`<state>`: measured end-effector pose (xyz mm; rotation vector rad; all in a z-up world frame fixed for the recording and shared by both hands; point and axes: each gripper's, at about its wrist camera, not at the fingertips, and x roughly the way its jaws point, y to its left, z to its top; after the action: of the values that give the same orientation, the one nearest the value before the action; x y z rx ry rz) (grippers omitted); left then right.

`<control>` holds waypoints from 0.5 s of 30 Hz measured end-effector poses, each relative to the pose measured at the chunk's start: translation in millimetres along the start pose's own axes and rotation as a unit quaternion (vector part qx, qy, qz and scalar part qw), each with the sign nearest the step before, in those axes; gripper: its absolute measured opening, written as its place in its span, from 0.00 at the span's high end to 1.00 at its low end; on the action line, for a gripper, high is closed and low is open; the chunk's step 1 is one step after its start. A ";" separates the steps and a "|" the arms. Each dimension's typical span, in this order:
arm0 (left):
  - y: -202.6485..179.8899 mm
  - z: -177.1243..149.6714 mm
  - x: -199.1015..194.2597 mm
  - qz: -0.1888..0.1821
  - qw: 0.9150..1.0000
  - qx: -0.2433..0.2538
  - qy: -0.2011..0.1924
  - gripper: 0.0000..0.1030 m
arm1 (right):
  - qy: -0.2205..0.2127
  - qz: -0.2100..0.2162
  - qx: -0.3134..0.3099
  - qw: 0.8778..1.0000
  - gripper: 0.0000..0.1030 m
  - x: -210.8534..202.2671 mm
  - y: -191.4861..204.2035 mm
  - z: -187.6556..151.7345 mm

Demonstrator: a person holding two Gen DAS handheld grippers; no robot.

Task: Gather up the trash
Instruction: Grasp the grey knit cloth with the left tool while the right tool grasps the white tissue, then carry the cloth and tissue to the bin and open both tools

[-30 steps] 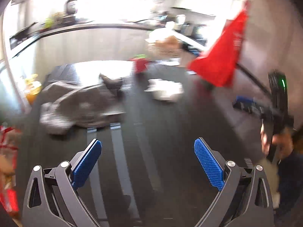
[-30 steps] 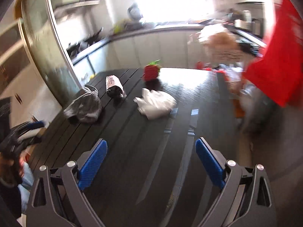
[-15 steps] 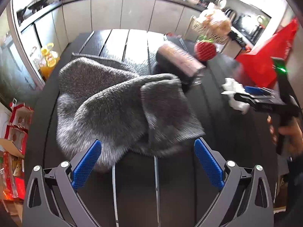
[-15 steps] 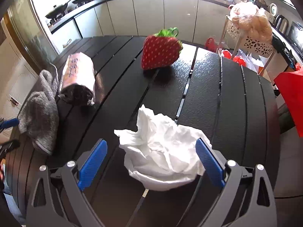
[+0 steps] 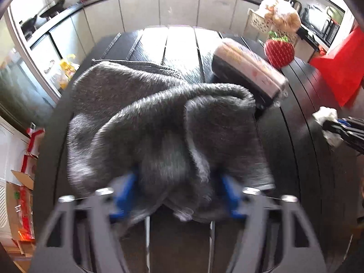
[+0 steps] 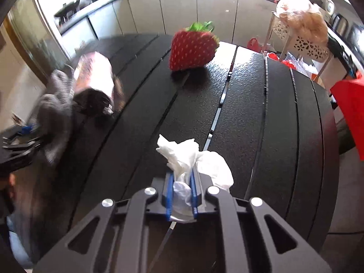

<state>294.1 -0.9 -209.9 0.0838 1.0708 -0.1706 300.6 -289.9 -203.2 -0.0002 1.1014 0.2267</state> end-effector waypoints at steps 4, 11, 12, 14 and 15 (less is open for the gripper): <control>17.2 6.1 -0.5 -0.011 1.000 -0.026 -0.005 0.81 | -0.042 0.025 0.012 0.999 0.87 -42.1 -4.2 -13.4; 26.2 -10.6 -38.5 -0.049 0.996 -0.039 -0.064 0.86 | -0.099 0.057 0.033 0.993 0.87 -118.6 -10.3 -58.1; 20.1 -16.5 -51.7 -0.053 0.995 -0.032 -0.078 0.87 | -0.105 0.060 0.038 0.992 0.86 -127.9 -11.4 -67.1; 1.1 -33.3 -86.1 -0.062 0.992 -0.008 -0.114 0.86 | -0.125 0.064 0.053 0.989 0.86 -154.9 -13.3 -98.2; -8.1 -41.4 -100.3 -0.070 0.990 0.003 -0.126 0.86 | -0.131 0.066 0.061 0.987 0.86 -164.3 -14.6 -110.7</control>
<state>209.8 7.2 -141.5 -0.0075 0.8245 -0.3039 134.4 -346.5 -110.1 0.2079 0.8517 0.2694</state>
